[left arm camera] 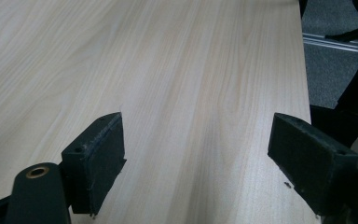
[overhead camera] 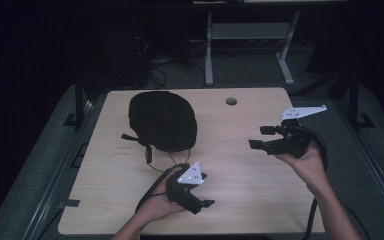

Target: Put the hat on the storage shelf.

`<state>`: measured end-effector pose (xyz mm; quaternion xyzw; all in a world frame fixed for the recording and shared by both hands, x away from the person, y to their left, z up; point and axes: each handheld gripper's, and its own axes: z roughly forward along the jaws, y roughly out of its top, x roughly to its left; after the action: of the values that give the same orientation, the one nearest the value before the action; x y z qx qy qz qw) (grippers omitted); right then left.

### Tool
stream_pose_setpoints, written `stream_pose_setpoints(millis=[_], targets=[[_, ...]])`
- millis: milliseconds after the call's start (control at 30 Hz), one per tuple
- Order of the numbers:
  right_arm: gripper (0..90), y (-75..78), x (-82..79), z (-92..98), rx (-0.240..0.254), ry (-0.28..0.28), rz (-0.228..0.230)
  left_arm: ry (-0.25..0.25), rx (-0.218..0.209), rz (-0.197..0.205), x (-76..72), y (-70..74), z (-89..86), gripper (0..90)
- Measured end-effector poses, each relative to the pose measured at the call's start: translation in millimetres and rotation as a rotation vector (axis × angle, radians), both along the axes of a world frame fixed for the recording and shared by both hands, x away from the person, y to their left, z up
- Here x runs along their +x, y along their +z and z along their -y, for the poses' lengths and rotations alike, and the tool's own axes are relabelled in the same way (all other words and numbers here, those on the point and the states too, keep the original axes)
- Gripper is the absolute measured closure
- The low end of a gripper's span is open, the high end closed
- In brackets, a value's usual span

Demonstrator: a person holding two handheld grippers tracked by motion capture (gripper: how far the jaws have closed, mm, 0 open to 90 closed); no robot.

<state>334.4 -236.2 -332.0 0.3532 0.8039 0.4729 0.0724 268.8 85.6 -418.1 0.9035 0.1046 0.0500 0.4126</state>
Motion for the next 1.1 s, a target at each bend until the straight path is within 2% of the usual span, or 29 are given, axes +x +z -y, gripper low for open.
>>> stream_pose_setpoints(millis=[300, 667, 1100], targets=[[24.9, -14.5, -9.3, 10.9, -0.008, -0.028, -0.020, -0.001, 0.003, 0.002, 0.3, -0.8, 0.0, 18.0], [24.9, -28.0, -22.5, 26.4, -0.018, -0.055, -0.021, -0.003, 0.006, 0.003, -0.9, -2.3, 1.5, 17.9], [24.8, -51.9, -37.5, 41.1, -0.015, -0.092, -0.045, -0.002, 0.013, 0.001, -0.4, -4.0, 1.1, 17.9]])
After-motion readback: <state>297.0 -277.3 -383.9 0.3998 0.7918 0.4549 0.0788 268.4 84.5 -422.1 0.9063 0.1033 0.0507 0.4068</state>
